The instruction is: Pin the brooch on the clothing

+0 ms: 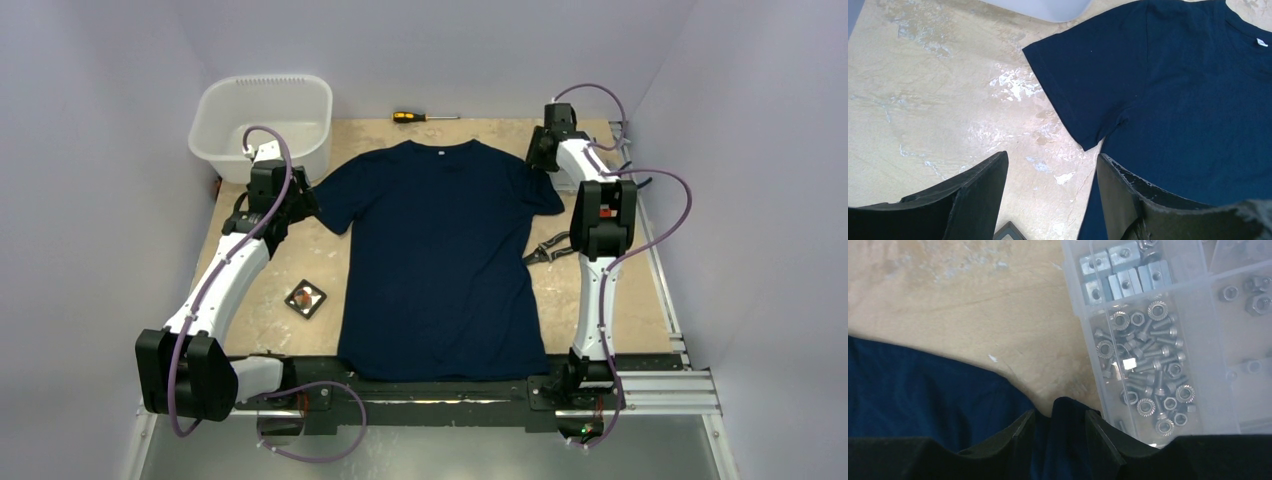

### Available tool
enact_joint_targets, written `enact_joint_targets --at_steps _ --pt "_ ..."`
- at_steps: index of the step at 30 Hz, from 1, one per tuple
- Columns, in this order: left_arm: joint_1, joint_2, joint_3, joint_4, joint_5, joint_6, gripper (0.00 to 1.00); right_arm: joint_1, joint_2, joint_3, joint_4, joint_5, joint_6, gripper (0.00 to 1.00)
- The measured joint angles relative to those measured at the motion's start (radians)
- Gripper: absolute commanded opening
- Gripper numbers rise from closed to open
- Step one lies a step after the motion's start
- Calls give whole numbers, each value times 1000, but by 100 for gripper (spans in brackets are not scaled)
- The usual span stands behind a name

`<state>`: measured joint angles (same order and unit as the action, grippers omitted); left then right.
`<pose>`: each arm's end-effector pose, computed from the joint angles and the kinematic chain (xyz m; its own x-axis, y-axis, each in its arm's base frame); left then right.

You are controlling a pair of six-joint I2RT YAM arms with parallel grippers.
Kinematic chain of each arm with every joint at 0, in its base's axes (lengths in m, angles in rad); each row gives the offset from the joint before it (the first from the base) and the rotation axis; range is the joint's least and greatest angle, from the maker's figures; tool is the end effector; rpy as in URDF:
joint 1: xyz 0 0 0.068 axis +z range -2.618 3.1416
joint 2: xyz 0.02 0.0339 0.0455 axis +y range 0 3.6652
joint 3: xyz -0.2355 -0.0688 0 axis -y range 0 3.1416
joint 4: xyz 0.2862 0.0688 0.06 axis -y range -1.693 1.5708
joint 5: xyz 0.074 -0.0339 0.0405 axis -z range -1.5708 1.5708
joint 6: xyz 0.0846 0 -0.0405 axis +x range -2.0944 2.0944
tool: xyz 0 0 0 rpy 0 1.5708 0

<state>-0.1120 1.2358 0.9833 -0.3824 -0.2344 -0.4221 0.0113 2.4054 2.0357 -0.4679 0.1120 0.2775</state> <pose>0.3605 -0.0208 0.2298 -0.5061 -0.3441 -0.7909 -0.3118 0.9279 -0.2042 0.5889 -0.0028 0.1067 -0.6972 0.2644 -0.6664 0.2647 0.9588 0.1035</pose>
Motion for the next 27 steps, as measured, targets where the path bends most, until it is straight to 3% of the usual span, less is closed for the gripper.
enact_joint_targets --at_steps 4,7,12,16,27 --pt "0 0 0 0 5 0 65 4 0 -15 1 61 -36 45" --pt "0 0 0 0 8 0 65 9 0 -15 0 89 -56 39" --pt "0 0 0 0 13 0 65 10 0 -15 -10 134 -73 13" --pt "0 0 0 0 14 0 65 7 0 -16 -14 162 -73 0" --pt "-11 44 0 28 26 -2 61 7 14 -4 -11 188 -61 0"
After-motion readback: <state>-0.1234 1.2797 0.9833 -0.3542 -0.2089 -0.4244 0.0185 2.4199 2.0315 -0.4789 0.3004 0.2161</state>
